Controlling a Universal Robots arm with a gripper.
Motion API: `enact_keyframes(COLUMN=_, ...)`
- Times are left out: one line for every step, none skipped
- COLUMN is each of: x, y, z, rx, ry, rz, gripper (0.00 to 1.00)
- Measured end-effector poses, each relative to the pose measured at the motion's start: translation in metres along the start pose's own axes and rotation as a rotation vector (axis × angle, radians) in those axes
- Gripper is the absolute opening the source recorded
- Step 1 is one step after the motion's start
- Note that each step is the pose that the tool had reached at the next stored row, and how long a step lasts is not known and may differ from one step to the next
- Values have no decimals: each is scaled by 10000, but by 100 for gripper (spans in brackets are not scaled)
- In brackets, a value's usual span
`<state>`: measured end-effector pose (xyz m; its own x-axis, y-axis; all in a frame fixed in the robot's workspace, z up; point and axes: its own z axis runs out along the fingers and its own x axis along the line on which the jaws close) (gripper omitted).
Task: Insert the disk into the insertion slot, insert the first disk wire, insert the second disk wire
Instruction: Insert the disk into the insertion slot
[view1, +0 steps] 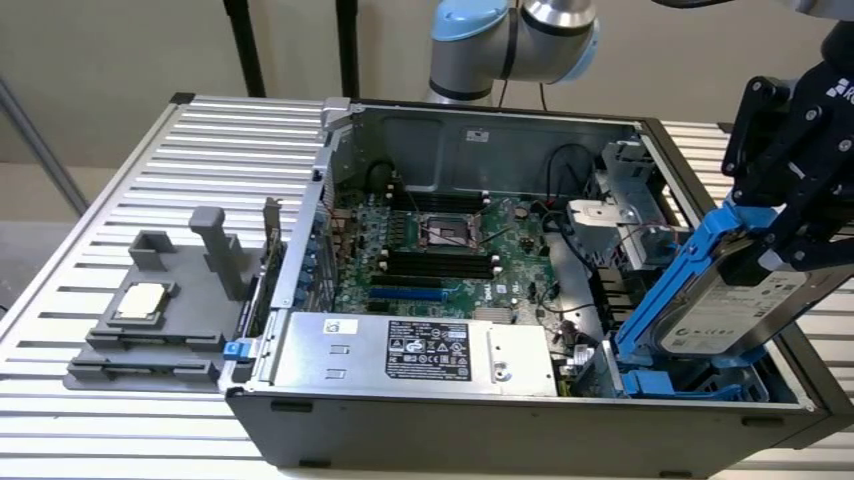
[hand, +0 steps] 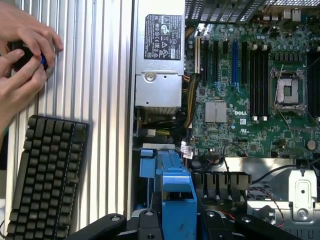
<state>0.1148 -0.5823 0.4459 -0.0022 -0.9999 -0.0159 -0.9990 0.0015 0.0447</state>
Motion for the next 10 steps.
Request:
enact_keyframes(x=0, y=-4, z=4, rx=-1, ry=-9, rz=-2, gripper=32)
enact_keyframes(x=0, y=-6, z=8, rx=-2, ry=-16, rz=-3, gripper=32)
enact_keyframes(x=0, y=-7, z=13, rx=-3, ry=-21, rz=-4, gripper=32)
enact_keyframes(x=1, y=-8, z=17, rx=-4, ry=-28, rz=-6, gripper=32)
enact_keyframes(x=2, y=-9, z=20, rx=-6, ry=-34, rz=-11, gripper=32)
enact_keyframes(x=3, y=-10, z=23, rx=-9, ry=-42, rz=-16, gripper=32)
enact_keyframes(x=4, y=-10, z=26, rx=-11, ry=-47, rz=-20, gripper=32)
enact_keyframes(x=5, y=-10, z=28, rx=-13, ry=-54, rz=-23, gripper=32)
enact_keyframes(x=6, y=-10, z=31, rx=-14, ry=-58, rz=-26, gripper=32)
enact_keyframes(x=7, y=-10, z=33, rx=-15, ry=-62, rz=-29, gripper=32)
